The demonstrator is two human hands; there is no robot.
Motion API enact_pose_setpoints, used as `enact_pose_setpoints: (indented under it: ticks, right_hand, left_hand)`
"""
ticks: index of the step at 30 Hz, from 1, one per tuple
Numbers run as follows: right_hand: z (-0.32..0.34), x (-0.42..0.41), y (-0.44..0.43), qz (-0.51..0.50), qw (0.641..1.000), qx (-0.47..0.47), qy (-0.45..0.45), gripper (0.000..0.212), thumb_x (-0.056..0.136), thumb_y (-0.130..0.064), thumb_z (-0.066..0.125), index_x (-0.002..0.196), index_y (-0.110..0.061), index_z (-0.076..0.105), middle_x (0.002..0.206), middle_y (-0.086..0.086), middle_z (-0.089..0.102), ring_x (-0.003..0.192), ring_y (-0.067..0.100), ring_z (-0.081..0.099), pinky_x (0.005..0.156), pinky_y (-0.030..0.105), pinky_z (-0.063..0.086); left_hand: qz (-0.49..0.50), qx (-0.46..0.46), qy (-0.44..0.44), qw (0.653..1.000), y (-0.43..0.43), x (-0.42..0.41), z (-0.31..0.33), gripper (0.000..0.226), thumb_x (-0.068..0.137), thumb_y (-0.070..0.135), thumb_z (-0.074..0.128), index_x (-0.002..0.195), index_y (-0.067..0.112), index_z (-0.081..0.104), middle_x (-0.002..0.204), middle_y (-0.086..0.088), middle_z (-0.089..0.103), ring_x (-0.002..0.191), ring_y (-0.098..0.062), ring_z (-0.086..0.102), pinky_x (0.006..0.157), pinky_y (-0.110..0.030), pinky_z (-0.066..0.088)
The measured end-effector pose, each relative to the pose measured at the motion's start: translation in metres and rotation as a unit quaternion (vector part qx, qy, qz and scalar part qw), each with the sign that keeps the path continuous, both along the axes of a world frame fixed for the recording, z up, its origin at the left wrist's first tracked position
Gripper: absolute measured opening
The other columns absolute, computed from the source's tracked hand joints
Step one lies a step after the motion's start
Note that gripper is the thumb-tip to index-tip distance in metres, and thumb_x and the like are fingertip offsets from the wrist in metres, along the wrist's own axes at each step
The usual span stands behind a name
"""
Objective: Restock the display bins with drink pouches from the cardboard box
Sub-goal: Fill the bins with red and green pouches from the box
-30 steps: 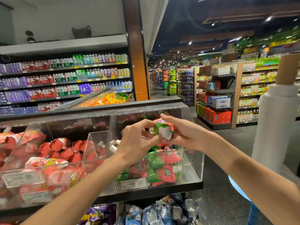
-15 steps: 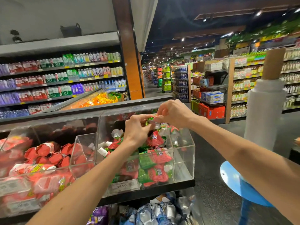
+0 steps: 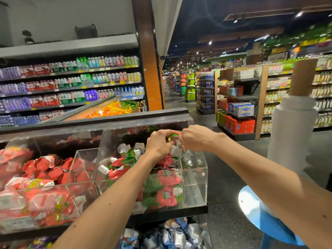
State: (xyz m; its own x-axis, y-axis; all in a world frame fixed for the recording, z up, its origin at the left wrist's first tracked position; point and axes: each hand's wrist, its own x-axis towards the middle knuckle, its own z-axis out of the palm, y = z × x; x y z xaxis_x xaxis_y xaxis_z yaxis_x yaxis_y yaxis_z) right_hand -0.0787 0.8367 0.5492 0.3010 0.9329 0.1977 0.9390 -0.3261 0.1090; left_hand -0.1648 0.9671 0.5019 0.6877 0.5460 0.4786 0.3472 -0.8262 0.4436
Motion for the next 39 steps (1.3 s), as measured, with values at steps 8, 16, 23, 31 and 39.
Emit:
enact_pose_setpoints:
  ticks: [8, 16, 23, 31, 39]
  right_hand:
    - [-0.012, 0.008, -0.017, 0.065, 0.984, 0.153, 0.058, 0.042, 0.103, -0.037, 0.04, 0.122, -0.007, 0.062, 0.119, 0.014, 0.067, 0.107, 0.035, 0.063, 0.086, 0.044, 0.052]
    - [-0.113, -0.046, -0.178, 0.051, 0.892, 0.416, 0.168, 0.039, 0.087, -0.046, 0.06, 0.116, -0.021, 0.068, 0.1, -0.007, 0.071, 0.086, 0.009, 0.066, 0.076, 0.027, 0.055]
    - [-0.286, -0.113, -0.384, -0.32, 0.831, 0.347, 0.295, 0.038, 0.079, -0.049, 0.066, 0.108, -0.025, 0.071, 0.094, -0.017, 0.067, 0.083, 0.003, 0.063, 0.075, 0.024, 0.051]
    - [-0.395, -0.145, -0.559, -0.599, 0.648, 0.253, 0.398, 0.025, 0.095, -0.025, 0.065, 0.119, -0.022, 0.063, 0.114, -0.005, 0.065, 0.103, 0.009, 0.057, 0.082, 0.015, 0.04]
    - [-0.501, -0.074, -0.632, -0.663, 0.541, 0.134, 0.499, 0.04, 0.095, -0.031, 0.061, 0.132, -0.015, 0.057, 0.126, 0.003, 0.063, 0.117, 0.019, 0.057, 0.097, 0.029, 0.045]
  left_hand:
    - [0.007, -0.067, -0.057, 0.996, -0.016, -0.037, 0.024, 0.019, 0.091, 0.023, 0.069, 0.109, 0.025, 0.074, 0.102, 0.003, 0.075, 0.095, -0.009, 0.069, 0.09, -0.031, 0.056]
    - [-0.183, -0.131, -0.172, 0.959, -0.141, -0.094, 0.002, 0.016, 0.086, 0.023, 0.075, 0.094, 0.036, 0.07, 0.088, 0.017, 0.073, 0.079, -0.001, 0.067, 0.071, -0.014, 0.051]
    - [-0.388, -0.219, 0.016, 0.895, -0.291, -0.052, -0.154, 0.025, 0.082, 0.027, 0.076, 0.103, 0.037, 0.067, 0.09, 0.012, 0.07, 0.077, -0.007, 0.067, 0.071, -0.014, 0.051]
    - [-0.496, -0.261, 0.304, 0.771, -0.461, 0.016, -0.304, 0.026, 0.092, 0.022, 0.068, 0.117, 0.014, 0.068, 0.099, 0.009, 0.067, 0.086, -0.001, 0.062, 0.08, -0.023, 0.05]
    - [-0.418, -0.181, 0.49, 0.743, -0.547, 0.112, -0.427, 0.036, 0.09, 0.029, 0.069, 0.123, 0.016, 0.063, 0.117, -0.003, 0.068, 0.11, -0.02, 0.062, 0.087, -0.023, 0.044]
